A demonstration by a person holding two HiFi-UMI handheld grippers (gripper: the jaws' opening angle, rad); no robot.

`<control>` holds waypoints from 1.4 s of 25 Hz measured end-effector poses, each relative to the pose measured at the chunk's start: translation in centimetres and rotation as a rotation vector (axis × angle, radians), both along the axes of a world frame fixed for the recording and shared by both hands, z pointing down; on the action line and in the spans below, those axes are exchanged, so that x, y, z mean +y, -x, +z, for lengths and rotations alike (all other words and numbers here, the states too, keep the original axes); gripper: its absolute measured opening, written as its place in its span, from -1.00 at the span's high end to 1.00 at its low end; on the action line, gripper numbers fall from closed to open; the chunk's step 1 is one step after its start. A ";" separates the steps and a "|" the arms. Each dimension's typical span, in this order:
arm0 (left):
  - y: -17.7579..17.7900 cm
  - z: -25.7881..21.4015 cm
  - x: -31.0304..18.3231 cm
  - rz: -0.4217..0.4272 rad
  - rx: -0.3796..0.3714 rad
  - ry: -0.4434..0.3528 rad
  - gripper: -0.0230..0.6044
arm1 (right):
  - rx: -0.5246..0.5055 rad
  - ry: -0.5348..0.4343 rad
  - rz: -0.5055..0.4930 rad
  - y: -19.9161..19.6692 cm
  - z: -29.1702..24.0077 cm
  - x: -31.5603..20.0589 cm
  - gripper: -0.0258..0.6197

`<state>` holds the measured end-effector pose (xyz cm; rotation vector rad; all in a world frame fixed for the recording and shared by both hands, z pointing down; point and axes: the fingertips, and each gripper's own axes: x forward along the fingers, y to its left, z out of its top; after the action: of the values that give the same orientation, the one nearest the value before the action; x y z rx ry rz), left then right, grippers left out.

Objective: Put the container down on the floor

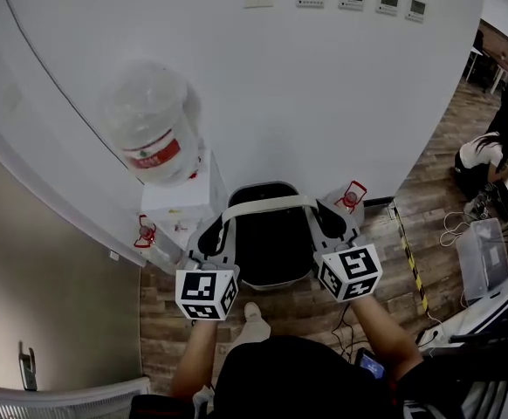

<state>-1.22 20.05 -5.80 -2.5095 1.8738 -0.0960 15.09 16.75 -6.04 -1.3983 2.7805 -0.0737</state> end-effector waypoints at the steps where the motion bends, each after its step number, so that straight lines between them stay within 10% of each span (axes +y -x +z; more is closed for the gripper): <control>1: 0.5 0.0 -0.9 0.002 0.003 0.003 0.78 | 0.001 0.002 0.003 0.4 0.0 -0.9 0.76; 35: 11.1 2.4 -22.5 0.166 0.084 0.088 0.78 | 0.050 0.077 0.181 10.9 1.5 -20.2 0.76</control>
<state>-12.37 -2.44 -3.37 -2.7580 1.7157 -0.0737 4.23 -3.49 -4.50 -1.6864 2.7021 -0.1450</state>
